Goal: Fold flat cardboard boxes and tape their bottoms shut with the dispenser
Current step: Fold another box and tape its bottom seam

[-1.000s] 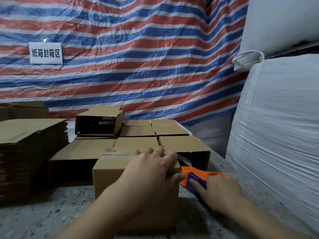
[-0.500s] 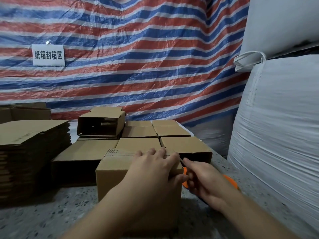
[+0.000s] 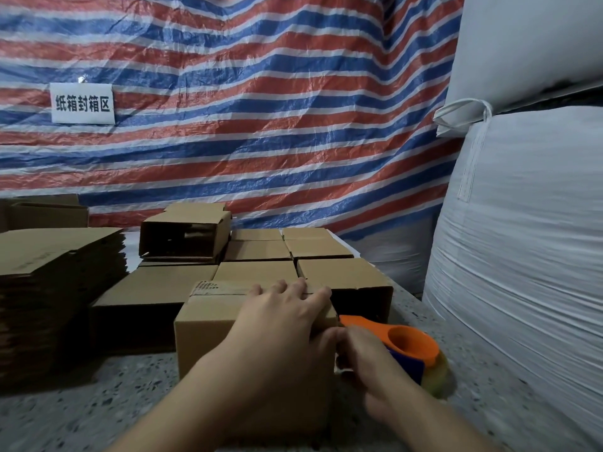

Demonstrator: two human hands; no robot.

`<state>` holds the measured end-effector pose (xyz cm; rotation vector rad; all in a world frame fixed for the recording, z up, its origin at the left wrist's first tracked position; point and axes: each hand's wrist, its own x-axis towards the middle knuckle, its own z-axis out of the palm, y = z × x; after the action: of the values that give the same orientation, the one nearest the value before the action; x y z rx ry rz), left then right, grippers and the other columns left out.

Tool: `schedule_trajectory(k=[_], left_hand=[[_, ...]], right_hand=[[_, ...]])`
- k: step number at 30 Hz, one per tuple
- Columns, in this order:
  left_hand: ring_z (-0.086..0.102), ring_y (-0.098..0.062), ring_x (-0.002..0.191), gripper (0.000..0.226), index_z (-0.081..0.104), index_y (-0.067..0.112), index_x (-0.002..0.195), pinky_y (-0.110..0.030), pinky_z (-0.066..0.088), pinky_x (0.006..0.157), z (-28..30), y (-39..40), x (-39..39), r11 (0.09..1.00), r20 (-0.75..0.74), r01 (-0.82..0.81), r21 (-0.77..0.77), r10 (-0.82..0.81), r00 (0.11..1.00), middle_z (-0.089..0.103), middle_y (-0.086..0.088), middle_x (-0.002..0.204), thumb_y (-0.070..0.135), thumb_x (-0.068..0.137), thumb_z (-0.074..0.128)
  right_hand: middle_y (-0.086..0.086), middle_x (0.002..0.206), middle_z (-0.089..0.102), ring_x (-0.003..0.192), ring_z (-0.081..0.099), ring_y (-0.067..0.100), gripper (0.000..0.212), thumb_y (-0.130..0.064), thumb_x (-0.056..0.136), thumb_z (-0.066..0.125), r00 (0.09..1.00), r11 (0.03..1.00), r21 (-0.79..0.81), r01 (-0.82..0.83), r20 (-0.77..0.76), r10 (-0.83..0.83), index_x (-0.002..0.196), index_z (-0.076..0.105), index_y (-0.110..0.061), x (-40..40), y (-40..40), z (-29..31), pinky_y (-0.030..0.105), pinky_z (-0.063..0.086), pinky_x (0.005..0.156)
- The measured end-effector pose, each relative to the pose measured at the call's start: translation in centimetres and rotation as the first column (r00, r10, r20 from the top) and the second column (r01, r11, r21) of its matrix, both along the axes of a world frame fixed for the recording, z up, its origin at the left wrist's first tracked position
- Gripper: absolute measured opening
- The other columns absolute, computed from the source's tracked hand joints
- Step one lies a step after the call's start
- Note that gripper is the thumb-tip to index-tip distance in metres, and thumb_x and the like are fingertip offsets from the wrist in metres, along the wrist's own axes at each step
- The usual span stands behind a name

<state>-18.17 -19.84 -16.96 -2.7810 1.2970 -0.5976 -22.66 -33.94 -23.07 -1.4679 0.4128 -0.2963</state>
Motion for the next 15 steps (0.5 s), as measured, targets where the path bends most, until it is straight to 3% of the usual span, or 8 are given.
schedule_trajectory(k=[2, 4, 5, 7, 9, 11, 13, 15], left_hand=[[0.032, -0.023, 0.141, 0.069, 0.019, 0.036, 0.149, -0.047, 0.029, 0.115, 0.1, -0.1, -0.1, 1.0, -0.012, 0.002, -0.005, -0.002, 1.0, 0.033, -0.001, 0.156, 0.071, 0.09, 0.013], [0.033, -0.022, 0.142, 0.077, 0.021, 0.03, 0.151, -0.045, 0.027, 0.115, 0.2, -0.1, -0.4, 0.999, -0.037, 0.012, -0.038, -0.013, 0.999, 0.035, -0.001, 0.156, 0.071, 0.088, 0.001], [0.035, -0.021, 0.141, 0.08, 0.023, 0.026, 0.151, -0.043, 0.027, 0.115, 0.3, -0.1, -0.4, 0.997, -0.058, 0.014, -0.069, -0.018, 0.998, 0.037, -0.001, 0.155, 0.069, 0.087, 0.001], [0.041, -0.019, 0.136, 0.079, 0.029, 0.02, 0.149, -0.04, 0.029, 0.111, 0.4, 0.0, -0.3, 0.992, -0.088, 0.016, -0.127, -0.027, 0.996, 0.044, -0.003, 0.15, 0.061, 0.085, 0.007], [0.048, -0.019, 0.126, 0.069, 0.036, 0.02, 0.141, -0.037, 0.034, 0.105, 0.5, 0.0, -0.5, 0.987, -0.085, 0.024, -0.157, -0.038, 0.996, 0.052, -0.003, 0.139, 0.054, 0.085, 0.013], [0.051, -0.017, 0.117, 0.054, 0.038, 0.022, 0.135, -0.035, 0.039, 0.099, 0.9, 0.2, -0.5, 0.98, -0.162, 0.017, -0.199, -0.049, 0.986, 0.055, -0.002, 0.131, 0.051, 0.091, 0.022], [0.052, -0.012, 0.11, 0.046, 0.033, 0.026, 0.138, -0.027, 0.044, 0.091, 1.5, 0.7, -0.2, 0.949, -0.262, 0.006, -0.315, -0.093, 0.961, 0.05, 0.001, 0.133, 0.048, 0.098, 0.035], [0.043, -0.009, 0.128, 0.053, 0.03, 0.03, 0.144, -0.024, 0.037, 0.102, 1.6, 2.2, 0.3, 0.909, -0.17, 0.019, -0.417, -0.098, 0.981, 0.036, 0.006, 0.152, 0.053, 0.097, 0.039]], right_hand=[[-0.003, 0.115, 0.065, 0.111, 0.061, 0.016, 0.034, -0.045, 0.105, 0.039, 0.981, 0.982, -0.15, 0.116, 0.171, -0.09, 0.121, 0.062, -0.025, -0.2, -0.1, -0.5, 0.034, 0.052, 0.088], [-0.029, 0.121, 0.055, 0.115, 0.053, -0.01, 0.035, -0.056, 0.099, 0.031, 0.957, 0.955, -0.27, 0.126, 0.286, -0.045, 0.128, 0.049, -0.048, -0.7, 0.6, -1.0, 0.012, 0.049, 0.087], [-0.039, 0.121, 0.052, 0.113, 0.051, -0.019, 0.028, -0.053, 0.101, 0.032, 0.967, 0.94, -0.329, 0.084, 0.254, 0.002, 0.128, 0.04, -0.054, -0.6, 1.1, -1.5, 0.003, 0.045, 0.082], [-0.028, 0.138, 0.053, 0.122, 0.049, -0.016, 0.029, -0.031, 0.109, 0.035, 0.977, 0.904, -0.427, 0.007, 0.196, 0.085, 0.132, 0.034, -0.049, -0.3, 1.9, -2.6, -0.006, 0.035, 0.085], [-0.01, 0.132, 0.061, 0.113, 0.056, -0.013, 0.027, -0.03, 0.107, 0.039, 0.966, 0.934, -0.357, 0.018, 0.247, 0.076, 0.131, 0.05, -0.038, -0.1, 2.2, -3.0, -0.003, 0.04, 0.081], [-0.012, 0.119, 0.066, 0.101, 0.059, -0.017, 0.025, -0.042, 0.102, 0.042, 0.954, 0.959, -0.283, 0.005, 0.29, 0.08, 0.121, 0.056, -0.041, -0.1, 2.3, -2.8, 0.003, 0.044, 0.081], [-0.02, 0.119, 0.067, 0.104, 0.062, -0.012, 0.044, -0.074, 0.085, 0.046, 0.95, 0.971, -0.234, -0.049, 0.289, 0.117, 0.124, 0.052, -0.056, -0.2, 1.9, -2.7, 0.014, 0.048, 0.083], [-0.027, 0.125, 0.062, 0.108, 0.063, -0.009, 0.074, -0.09, 0.072, 0.049, 0.951, 0.955, -0.287, -0.077, 0.267, 0.157, 0.139, 0.038, -0.061, -0.4, 1.4, -2.9, 0.016, 0.054, 0.079]])
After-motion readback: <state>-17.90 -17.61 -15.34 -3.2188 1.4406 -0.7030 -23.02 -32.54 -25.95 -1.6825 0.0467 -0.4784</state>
